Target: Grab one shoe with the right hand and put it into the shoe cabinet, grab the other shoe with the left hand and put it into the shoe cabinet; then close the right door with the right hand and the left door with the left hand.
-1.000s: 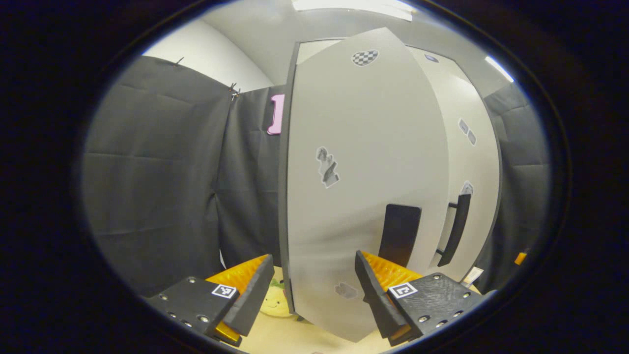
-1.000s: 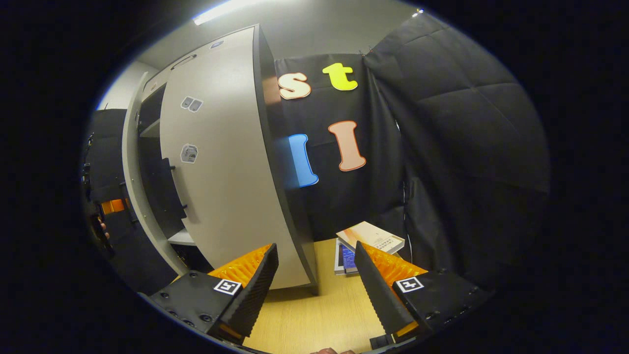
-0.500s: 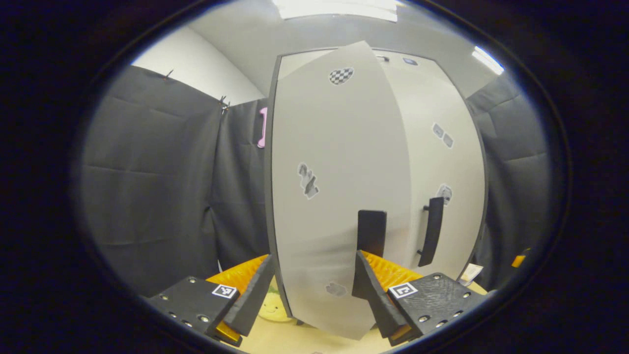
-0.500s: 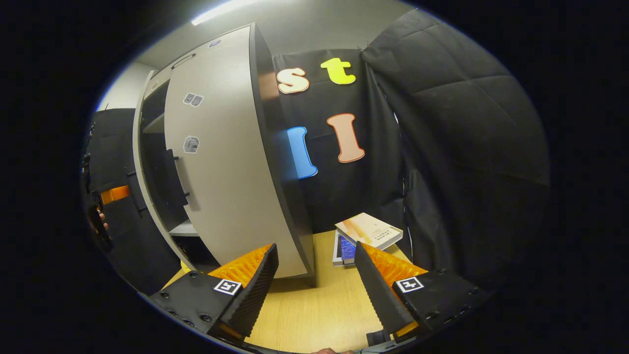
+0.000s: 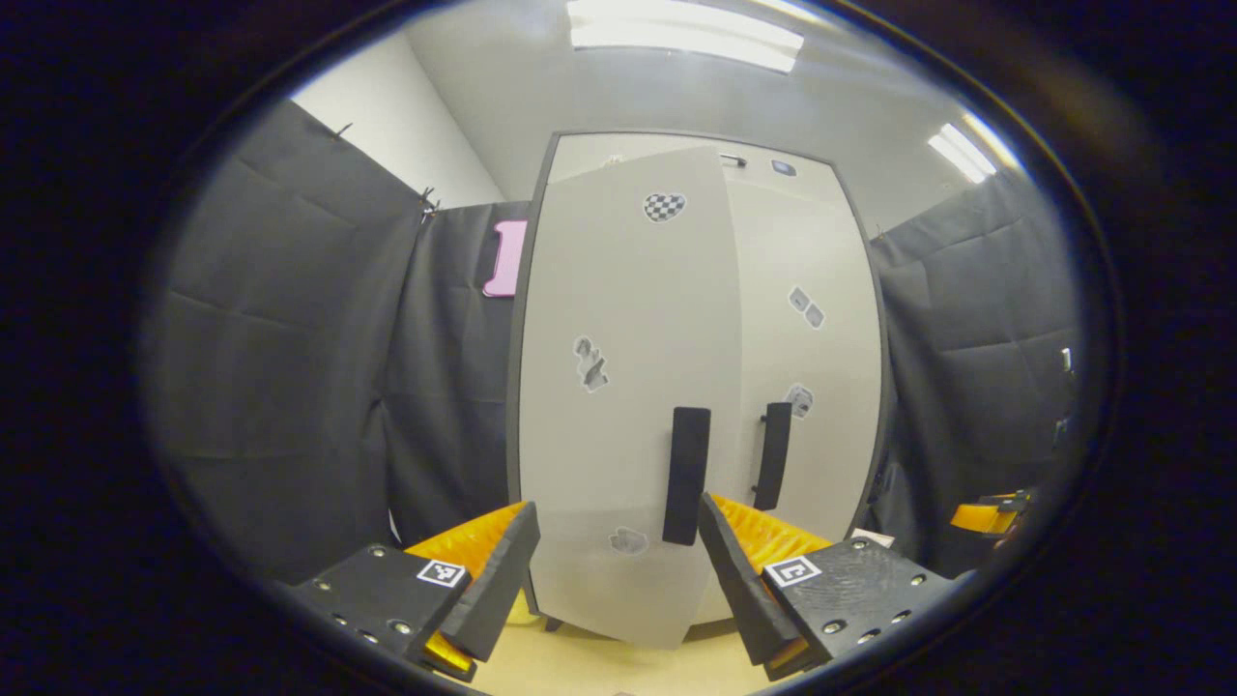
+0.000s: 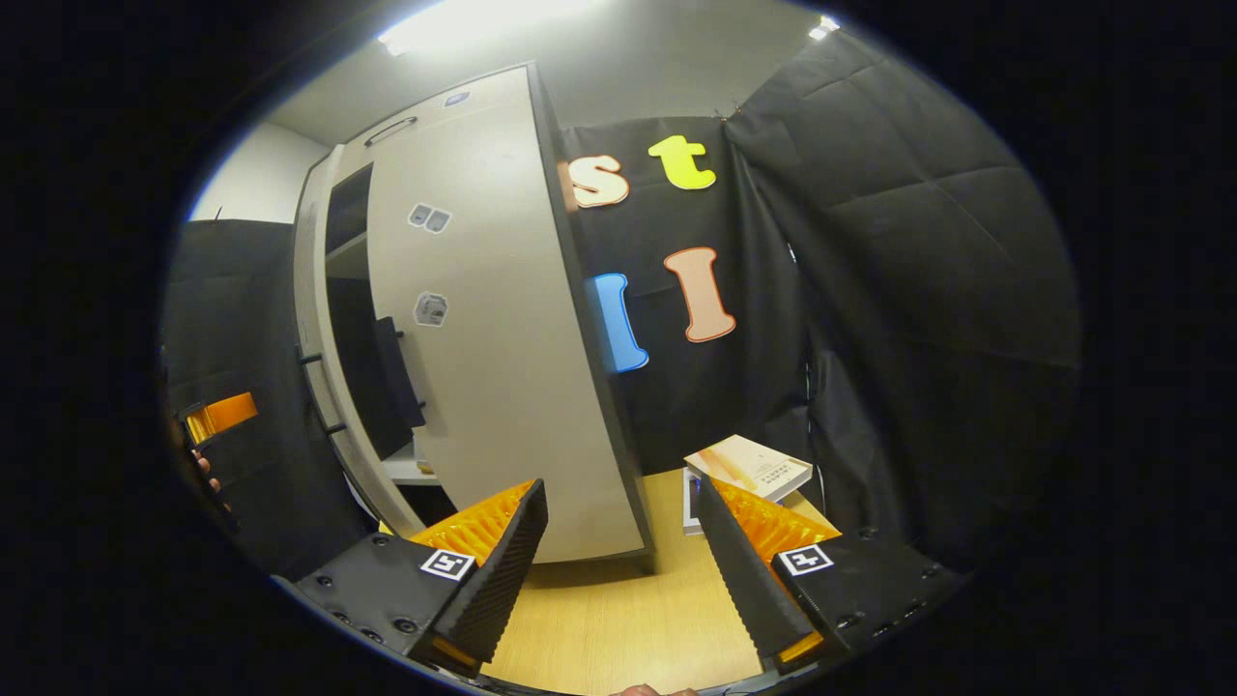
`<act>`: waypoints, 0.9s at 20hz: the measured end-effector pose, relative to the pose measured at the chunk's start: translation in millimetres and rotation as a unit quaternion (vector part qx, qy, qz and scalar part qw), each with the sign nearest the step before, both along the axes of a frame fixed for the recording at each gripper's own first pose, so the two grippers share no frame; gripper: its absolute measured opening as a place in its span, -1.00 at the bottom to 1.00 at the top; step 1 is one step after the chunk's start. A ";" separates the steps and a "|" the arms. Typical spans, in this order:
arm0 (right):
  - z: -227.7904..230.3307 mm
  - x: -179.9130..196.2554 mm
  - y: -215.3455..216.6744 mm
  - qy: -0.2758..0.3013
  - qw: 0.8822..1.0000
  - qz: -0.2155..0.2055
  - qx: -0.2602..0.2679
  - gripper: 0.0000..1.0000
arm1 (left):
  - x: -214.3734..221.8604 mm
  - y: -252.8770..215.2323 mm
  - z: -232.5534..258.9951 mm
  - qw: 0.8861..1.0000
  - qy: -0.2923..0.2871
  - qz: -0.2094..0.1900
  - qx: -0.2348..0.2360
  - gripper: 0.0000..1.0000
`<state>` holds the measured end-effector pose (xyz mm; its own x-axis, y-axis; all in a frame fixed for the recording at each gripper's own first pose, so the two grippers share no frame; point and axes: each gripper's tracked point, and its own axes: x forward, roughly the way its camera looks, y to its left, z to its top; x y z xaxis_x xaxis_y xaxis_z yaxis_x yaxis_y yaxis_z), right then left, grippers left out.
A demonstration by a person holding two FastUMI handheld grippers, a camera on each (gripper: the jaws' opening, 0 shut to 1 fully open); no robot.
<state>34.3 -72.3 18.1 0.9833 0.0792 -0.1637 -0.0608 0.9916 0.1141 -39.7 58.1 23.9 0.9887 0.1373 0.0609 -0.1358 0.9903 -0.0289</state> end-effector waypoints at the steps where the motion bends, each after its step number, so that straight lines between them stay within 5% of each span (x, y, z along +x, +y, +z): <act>1: -1.6 -3.4 9.0 0.001 1.000 0.008 -0.003 0.96 | -5.1 2.4 -2.5 1.000 -0.001 -0.001 -0.001 0.87; 10: -11.4 -21.5 68.7 0.007 0.999 0.032 -0.012 0.96 | -63.8 11.7 -49.0 0.999 0.018 -0.011 -0.050 0.90; 18: -17.8 -22.3 83.4 0.012 0.998 0.051 -0.024 0.96 | -67.5 21.1 -42.3 0.999 0.018 -0.001 -0.032 0.87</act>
